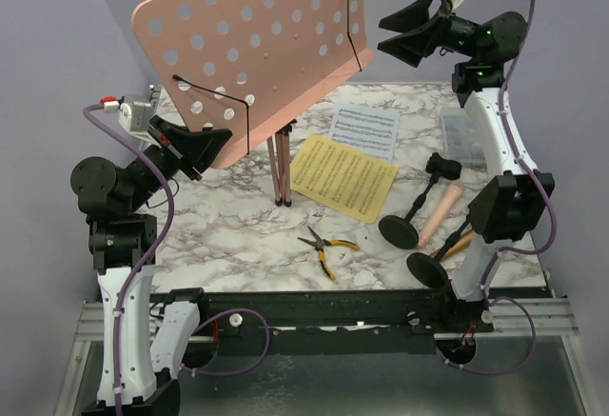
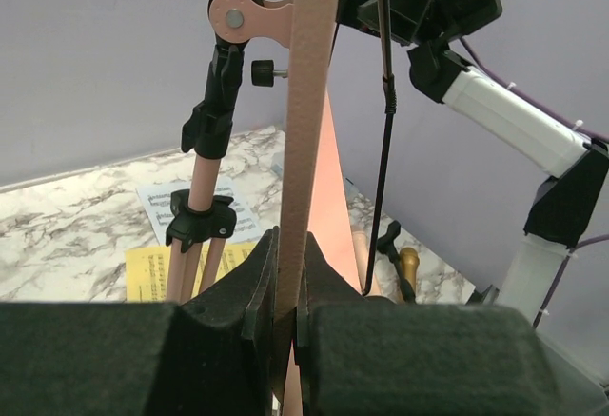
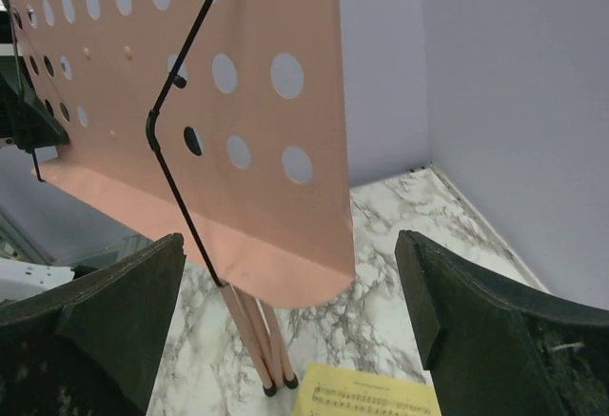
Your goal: Set up the instrument practice props
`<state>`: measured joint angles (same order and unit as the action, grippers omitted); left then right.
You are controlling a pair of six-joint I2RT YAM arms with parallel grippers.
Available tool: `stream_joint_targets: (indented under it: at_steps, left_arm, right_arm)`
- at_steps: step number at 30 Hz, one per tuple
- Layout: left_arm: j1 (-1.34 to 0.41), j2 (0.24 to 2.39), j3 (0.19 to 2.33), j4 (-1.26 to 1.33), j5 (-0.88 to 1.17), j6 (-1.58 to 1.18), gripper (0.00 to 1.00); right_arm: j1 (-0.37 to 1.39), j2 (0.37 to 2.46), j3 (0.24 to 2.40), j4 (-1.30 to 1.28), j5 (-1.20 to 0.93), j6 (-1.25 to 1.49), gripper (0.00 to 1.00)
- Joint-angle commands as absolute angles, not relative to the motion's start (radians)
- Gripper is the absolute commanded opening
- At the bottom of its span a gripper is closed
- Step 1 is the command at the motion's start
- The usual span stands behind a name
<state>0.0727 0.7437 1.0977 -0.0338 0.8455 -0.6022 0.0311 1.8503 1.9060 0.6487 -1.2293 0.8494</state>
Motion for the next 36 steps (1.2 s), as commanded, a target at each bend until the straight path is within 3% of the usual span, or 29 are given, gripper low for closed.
stream_joint_targets:
  at_steps: [1,6,13,17,23,25,32,34,36]
  left_arm:
    - [0.073,0.762,1.114,-0.158,0.905,-0.604,0.00]
    - [0.073,0.773,1.115,-0.163,0.916,-0.609,0.00]
    - [0.074,0.786,1.121,-0.164,0.917,-0.615,0.00]
    - [0.073,0.788,1.125,-0.170,0.892,-0.620,0.00]
    - [0.073,0.799,1.149,-0.191,0.846,-0.611,0.00]
    - [0.074,0.803,1.165,-0.200,0.832,-0.603,0.11]
    - [0.074,0.777,1.250,-0.346,0.670,-0.510,0.68]
    - [0.074,0.768,1.296,-0.442,0.543,-0.471,0.97]
    - [0.074,0.757,1.360,-0.544,0.349,-0.468,0.99]
  right_arm:
    - [0.087,1.955,2.055,0.668,-1.270,0.894,1.00]
    - [0.144,2.025,2.139,0.624,-1.272,0.874,0.99]
    - [0.179,2.009,2.062,0.727,-1.278,0.920,0.87]
    - [0.181,1.993,2.004,0.867,-1.283,1.026,0.66]
    - [0.181,1.909,1.856,0.883,-1.242,0.955,0.34]
    - [0.179,1.901,1.837,0.899,-1.258,0.960,0.23]
    - [0.180,1.832,1.724,0.953,-1.227,0.945,0.03]
    - [0.179,1.804,1.692,0.954,-1.219,0.926,0.01]
    - [0.180,1.781,1.661,0.930,-1.200,0.895,0.00]
